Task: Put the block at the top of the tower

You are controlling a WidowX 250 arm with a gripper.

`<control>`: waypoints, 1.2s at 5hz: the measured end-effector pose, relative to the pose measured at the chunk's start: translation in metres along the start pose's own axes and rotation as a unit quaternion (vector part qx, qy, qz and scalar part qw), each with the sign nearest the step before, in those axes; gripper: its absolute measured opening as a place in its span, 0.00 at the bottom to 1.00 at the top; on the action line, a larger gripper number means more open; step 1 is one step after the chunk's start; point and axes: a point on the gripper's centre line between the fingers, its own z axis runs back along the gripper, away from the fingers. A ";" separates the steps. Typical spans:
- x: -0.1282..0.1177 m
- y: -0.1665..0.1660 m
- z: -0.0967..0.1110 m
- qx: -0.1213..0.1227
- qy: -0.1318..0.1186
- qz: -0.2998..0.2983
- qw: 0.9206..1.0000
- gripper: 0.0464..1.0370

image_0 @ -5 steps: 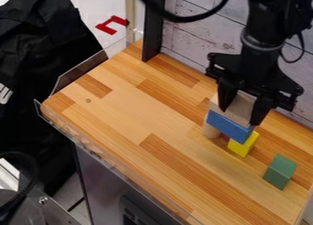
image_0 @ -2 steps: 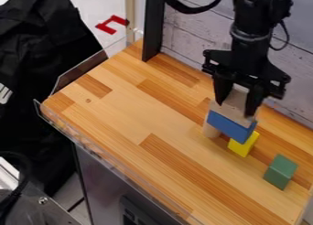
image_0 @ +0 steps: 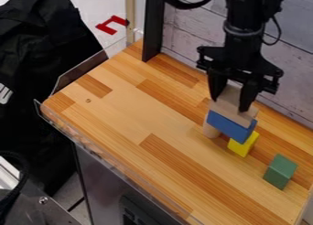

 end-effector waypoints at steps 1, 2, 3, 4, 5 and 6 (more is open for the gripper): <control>0.003 0.000 -0.002 0.004 0.009 -0.003 1.000 0.52; 0.005 -0.004 -0.005 0.006 0.010 -0.006 1.000 0.52; 0.007 -0.005 -0.009 0.005 0.015 -0.007 1.000 0.52; 0.006 -0.006 -0.012 0.005 0.019 -0.007 1.000 0.52; 0.006 -0.006 -0.014 0.004 0.023 -0.006 1.000 0.59; 0.006 -0.007 -0.015 0.002 0.028 -0.001 1.000 0.88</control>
